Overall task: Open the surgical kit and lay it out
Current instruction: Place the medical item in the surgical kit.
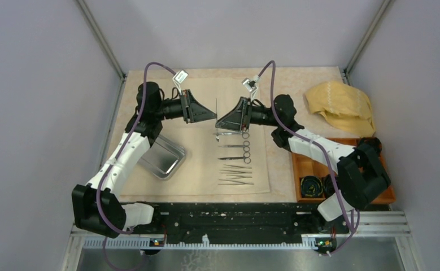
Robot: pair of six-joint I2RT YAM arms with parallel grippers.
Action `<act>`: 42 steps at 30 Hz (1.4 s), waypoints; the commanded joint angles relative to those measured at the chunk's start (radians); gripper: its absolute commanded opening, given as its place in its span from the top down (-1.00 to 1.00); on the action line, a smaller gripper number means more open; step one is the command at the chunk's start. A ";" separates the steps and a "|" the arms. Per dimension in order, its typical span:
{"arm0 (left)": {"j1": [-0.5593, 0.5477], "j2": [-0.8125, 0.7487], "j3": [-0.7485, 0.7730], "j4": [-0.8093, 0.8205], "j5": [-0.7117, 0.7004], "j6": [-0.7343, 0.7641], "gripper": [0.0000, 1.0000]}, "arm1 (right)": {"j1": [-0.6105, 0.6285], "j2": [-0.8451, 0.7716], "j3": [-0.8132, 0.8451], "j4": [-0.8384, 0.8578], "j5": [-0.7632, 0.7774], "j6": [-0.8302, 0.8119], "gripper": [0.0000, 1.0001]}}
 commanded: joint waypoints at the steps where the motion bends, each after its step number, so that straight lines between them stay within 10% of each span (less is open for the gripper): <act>1: -0.006 0.000 0.046 0.065 0.027 -0.003 1.00 | -0.011 0.012 -0.009 0.151 -0.039 0.051 0.39; 10: -0.006 -0.006 0.055 0.057 0.028 0.002 1.00 | -0.011 0.066 -0.012 0.328 -0.088 0.161 0.99; 15: -0.006 -0.019 0.046 0.045 0.022 0.012 1.00 | -0.010 0.060 -0.013 0.256 -0.065 0.122 1.00; 18: -0.005 -0.031 0.058 -0.037 -0.014 0.065 0.26 | -0.011 0.041 -0.004 0.121 -0.038 0.038 1.00; 21: 0.001 -0.062 0.075 -0.167 -0.079 0.153 -0.32 | -0.018 0.007 0.030 -0.199 -0.005 -0.165 1.00; 28: 0.012 -0.173 0.108 -0.520 -0.529 0.332 -0.87 | 0.020 -0.004 0.279 -1.125 0.452 -1.023 1.00; 42: 0.015 -0.184 0.187 -0.679 -0.754 0.324 -0.87 | 0.126 0.112 0.369 -1.383 0.700 -1.713 1.00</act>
